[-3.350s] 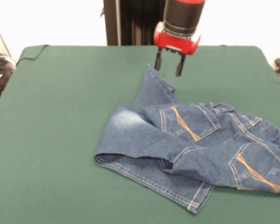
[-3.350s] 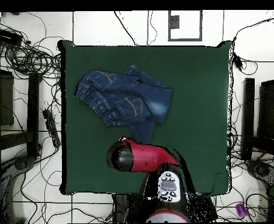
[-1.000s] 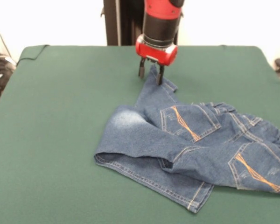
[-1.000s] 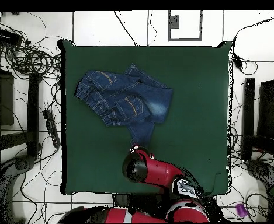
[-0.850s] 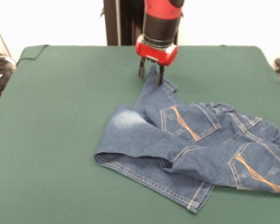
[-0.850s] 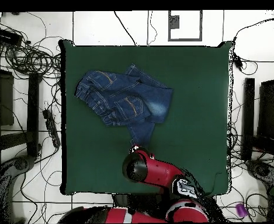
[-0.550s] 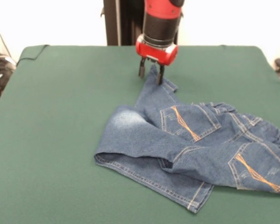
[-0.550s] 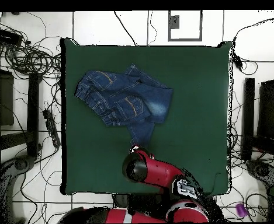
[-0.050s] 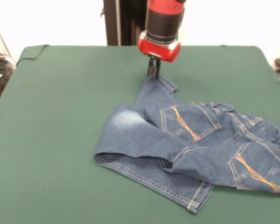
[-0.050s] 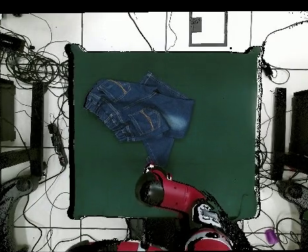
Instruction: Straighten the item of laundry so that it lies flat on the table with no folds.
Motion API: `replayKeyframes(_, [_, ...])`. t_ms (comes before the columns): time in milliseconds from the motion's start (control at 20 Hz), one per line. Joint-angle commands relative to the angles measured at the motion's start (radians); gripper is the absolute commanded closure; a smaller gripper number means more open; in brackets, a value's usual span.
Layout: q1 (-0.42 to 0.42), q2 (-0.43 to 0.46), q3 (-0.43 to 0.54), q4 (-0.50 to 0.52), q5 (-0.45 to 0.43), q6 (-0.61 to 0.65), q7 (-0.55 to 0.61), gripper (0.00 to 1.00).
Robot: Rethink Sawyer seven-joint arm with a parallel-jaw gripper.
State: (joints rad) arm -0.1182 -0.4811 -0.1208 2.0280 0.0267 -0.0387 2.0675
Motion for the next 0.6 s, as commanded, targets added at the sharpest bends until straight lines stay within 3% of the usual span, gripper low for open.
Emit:
replayKeyframes(50, [0.029, 0.014, 0.143, 0.042, 0.079, -0.022, 0.243, 1.0])
replayKeyframes(400, [0.011, 0.001, 0.155, 0.039, 0.063, 0.008, 0.215, 1.0])
replayKeyframes(600, [-0.037, -0.135, 0.125, 0.069, 0.025, 0.147, 0.136, 1.0])
